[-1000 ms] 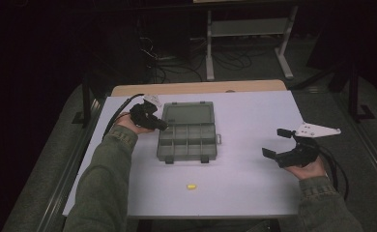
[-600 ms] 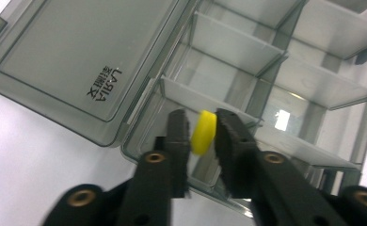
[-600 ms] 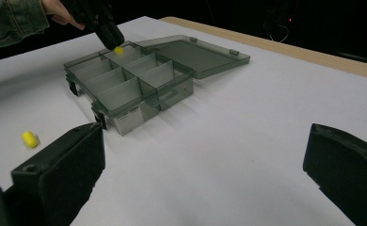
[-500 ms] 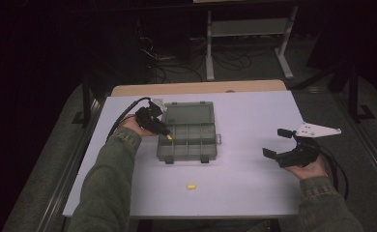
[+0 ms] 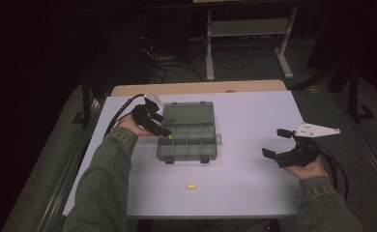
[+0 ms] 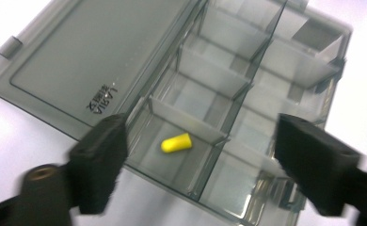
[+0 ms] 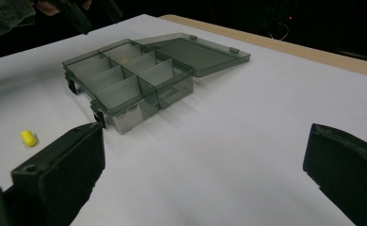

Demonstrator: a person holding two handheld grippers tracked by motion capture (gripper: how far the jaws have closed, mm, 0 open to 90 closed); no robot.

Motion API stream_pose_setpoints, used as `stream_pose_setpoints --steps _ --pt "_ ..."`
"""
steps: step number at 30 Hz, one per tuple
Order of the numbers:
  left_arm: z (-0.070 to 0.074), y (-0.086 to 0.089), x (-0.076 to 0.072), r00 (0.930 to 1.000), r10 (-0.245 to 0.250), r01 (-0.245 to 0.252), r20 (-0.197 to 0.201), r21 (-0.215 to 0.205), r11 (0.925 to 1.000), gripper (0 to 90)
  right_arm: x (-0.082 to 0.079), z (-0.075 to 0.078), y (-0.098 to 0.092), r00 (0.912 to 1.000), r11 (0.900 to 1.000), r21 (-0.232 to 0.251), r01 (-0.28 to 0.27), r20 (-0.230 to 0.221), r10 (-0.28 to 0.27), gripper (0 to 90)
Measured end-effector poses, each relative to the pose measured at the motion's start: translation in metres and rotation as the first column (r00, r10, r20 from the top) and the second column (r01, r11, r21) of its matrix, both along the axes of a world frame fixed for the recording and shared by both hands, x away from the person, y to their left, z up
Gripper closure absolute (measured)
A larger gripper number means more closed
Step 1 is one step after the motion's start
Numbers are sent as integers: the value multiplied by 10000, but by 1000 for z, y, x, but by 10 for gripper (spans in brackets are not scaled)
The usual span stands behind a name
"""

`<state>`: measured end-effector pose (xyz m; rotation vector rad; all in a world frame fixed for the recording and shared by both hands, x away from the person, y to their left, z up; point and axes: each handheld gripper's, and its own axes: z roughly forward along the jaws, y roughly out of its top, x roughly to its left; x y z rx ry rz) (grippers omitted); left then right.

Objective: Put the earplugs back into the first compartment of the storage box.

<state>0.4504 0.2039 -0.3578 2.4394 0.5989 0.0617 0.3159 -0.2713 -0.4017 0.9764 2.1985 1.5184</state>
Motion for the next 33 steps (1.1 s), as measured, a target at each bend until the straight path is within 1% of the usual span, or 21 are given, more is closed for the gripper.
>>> stream_pose_setpoints --steps 1,3,4,5,7,8,10,13,15,17,22,26,33 --pt "2 1 -1 10000 -8 8 16 -103 9999 103 0 0 0 10000 10000 10 0 7 0 0" --pt "6 0 -2 9999 136 -136 -9 -341 9993 8 0 0 0 10000 10000 22 7 21 -7 0" --pt "8 0 -4 9997 204 -200 100 -336 9992 0 0 0 0 10000 10000 31 15 20 -15 0" --pt "10 -1 -6 9996 160 -151 227 -374 9992 0 0 0 0 10000 10000 33 2 6 -2 0" --pt "14 -4 -10 9994 46 -32 342 -397 9992 0 0 0 0 10000 10000 -2 3 -20 -3 0" --pt "16 -6 -13 9992 -63 75 390 -306 9995 0 0 0 0 10000 10000 -2 -4 -24 4 0" --pt "17 -9 -17 9987 -239 250 440 -253 9994 0 0 0 0 10000 10000 -11 -9 -21 9 0" --pt "19 -13 -23 9971 -454 462 617 -110 9989 0 0 0 0 10000 10000 6 -6 -9 6 0" --pt "20 -15 -28 9959 -561 569 707 -102 9983 0 0 0 0 10000 10000 22 1 -8 -1 0" --pt "20 -16 -33 9947 -610 625 830 -154 9979 0 0 0 0 10000 10000 11 0 -18 0 0" --pt "18 -18 -43 9930 -784 794 889 -82 9968 0 0 0 0 10000 10000 24 -14 -6 14 0" --pt "17 -18 -51 9912 -832 857 1028 -198 9961 0 0 0 0 10000 10000 19 -3 -26 3 0" --pt "7 -22 -64 9892 -1039 1056 1033 -110 9943 0 0 0 0 10000 10000 -11 -8 -32 8 0"
